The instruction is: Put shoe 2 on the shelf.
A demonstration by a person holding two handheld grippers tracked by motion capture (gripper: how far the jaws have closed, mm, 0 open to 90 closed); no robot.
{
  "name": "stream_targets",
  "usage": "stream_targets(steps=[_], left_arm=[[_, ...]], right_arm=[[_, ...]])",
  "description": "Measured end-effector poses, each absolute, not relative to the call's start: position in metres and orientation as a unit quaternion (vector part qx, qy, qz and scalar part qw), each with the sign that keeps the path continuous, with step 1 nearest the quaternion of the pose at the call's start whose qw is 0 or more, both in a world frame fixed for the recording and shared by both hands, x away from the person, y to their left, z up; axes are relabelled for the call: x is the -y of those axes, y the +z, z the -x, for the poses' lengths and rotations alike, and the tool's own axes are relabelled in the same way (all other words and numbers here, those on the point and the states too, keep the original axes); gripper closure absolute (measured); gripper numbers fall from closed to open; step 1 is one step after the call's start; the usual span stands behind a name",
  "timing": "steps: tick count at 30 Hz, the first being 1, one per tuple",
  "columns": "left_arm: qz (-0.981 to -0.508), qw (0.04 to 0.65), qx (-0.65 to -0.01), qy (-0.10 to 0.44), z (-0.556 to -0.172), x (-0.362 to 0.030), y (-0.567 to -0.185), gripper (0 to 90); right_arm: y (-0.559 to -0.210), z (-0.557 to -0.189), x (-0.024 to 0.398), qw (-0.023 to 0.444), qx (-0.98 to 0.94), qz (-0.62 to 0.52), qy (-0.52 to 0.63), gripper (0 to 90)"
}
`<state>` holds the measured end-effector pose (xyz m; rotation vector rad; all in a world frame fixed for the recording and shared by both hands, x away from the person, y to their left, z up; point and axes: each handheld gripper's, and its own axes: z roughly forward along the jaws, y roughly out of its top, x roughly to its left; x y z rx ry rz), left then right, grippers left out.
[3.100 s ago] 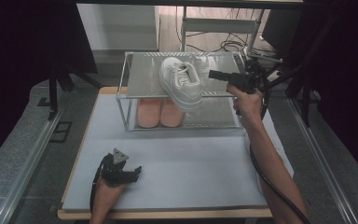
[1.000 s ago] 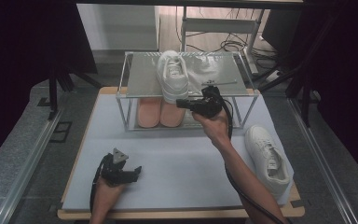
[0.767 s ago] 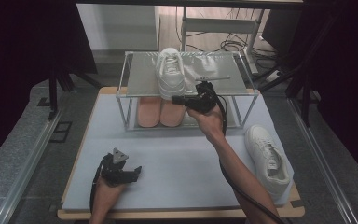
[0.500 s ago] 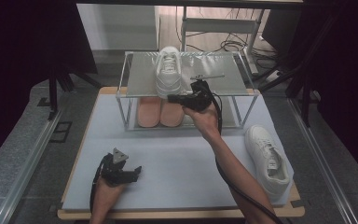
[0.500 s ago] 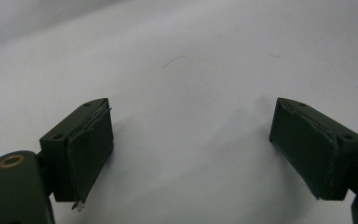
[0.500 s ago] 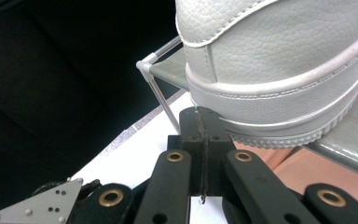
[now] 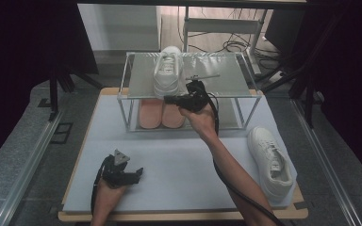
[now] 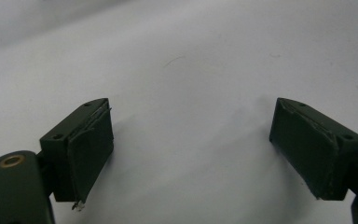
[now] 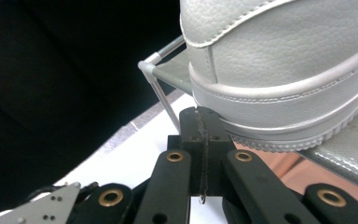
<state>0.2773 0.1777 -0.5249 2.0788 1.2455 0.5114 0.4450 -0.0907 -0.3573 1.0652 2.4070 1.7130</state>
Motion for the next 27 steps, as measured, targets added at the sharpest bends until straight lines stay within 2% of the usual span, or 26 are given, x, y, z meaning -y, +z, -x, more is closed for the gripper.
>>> stream_targets(steps=[7,17,24,27], left_arm=[[-0.791,0.329,-0.476,0.197,-0.277,-0.177,-0.525,13.5],[-0.793,0.326,-0.475,0.199,-0.277,-0.177,-0.525,13.5],[-0.792,0.327,-0.475,0.198,-0.277,-0.177,-0.525,13.5],[-0.793,0.326,-0.475,0.199,-0.277,-0.177,-0.525,13.5]], right_arm=[[-0.355,-0.434,0.098,0.042,-0.791,-0.332,0.513,79.5],[-0.367,-0.414,0.1,0.101,-0.846,-0.29,0.437,51.8],[-0.376,-0.404,0.106,0.122,-0.853,-0.266,0.432,32.9],[-0.379,-0.401,0.112,0.128,-0.851,-0.266,0.435,28.0]])
